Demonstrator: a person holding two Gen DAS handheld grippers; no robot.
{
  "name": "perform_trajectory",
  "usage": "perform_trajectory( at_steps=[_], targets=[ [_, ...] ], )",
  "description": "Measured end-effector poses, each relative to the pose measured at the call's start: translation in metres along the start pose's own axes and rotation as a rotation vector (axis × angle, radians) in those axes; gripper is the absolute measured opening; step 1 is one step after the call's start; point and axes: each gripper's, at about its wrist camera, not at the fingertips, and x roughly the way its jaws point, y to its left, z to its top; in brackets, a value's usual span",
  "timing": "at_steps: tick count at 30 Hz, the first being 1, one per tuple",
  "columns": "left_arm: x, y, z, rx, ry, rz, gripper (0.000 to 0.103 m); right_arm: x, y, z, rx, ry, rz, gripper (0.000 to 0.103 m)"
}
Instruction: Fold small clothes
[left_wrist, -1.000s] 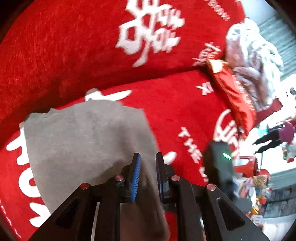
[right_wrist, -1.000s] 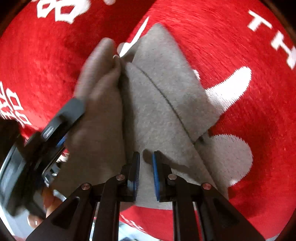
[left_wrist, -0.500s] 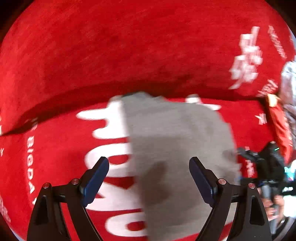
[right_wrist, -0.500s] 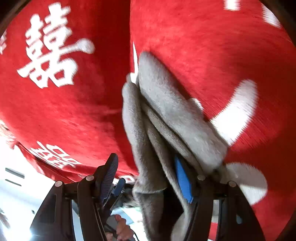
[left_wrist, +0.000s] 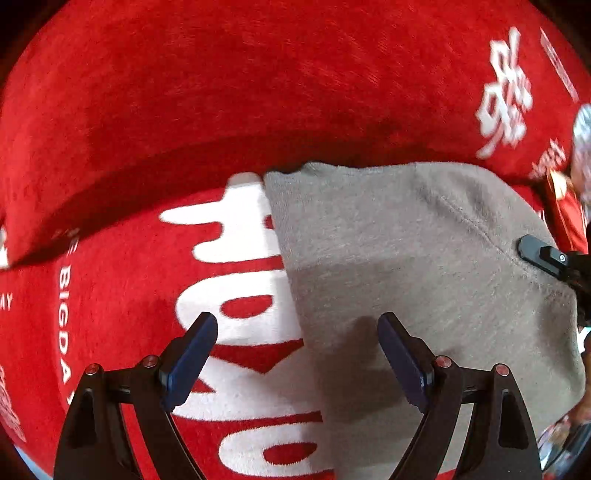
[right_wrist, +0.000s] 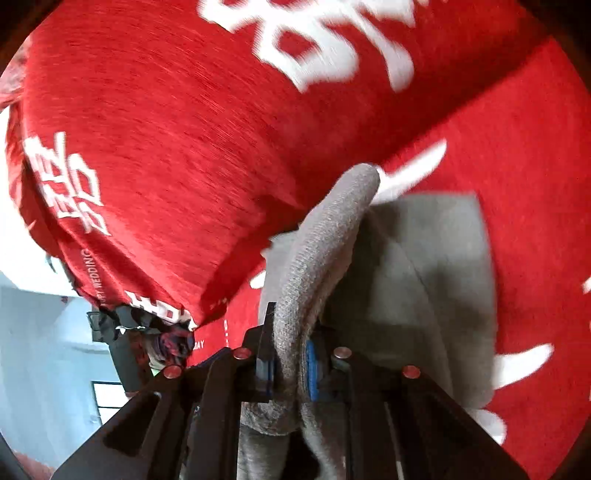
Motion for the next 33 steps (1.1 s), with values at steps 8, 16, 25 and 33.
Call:
perform_trajectory(
  at_steps=[8, 16, 25, 33],
  targets=[
    [0.020, -0.016, -0.010, 0.028, 0.047, -0.013, 0.090, 0.007, -0.080, -0.008, 0.086, 0.062, -0.234, 0.015],
    [-0.001, -0.005, -0.011, 0.064, 0.043, 0.053, 0.090, -0.015, -0.070, -0.015, 0.100, 0.055, -0.406, 0.021],
    [-0.006, -0.018, -0.041, 0.120, 0.104, 0.010, 0.090, -0.059, -0.026, -0.053, 0.030, 0.008, -0.354, 0.021],
    [0.019, -0.033, -0.080, 0.207, 0.194, 0.053, 0.090, -0.036, -0.009, -0.089, -0.111, 0.104, -0.445, 0.021]
  ],
)
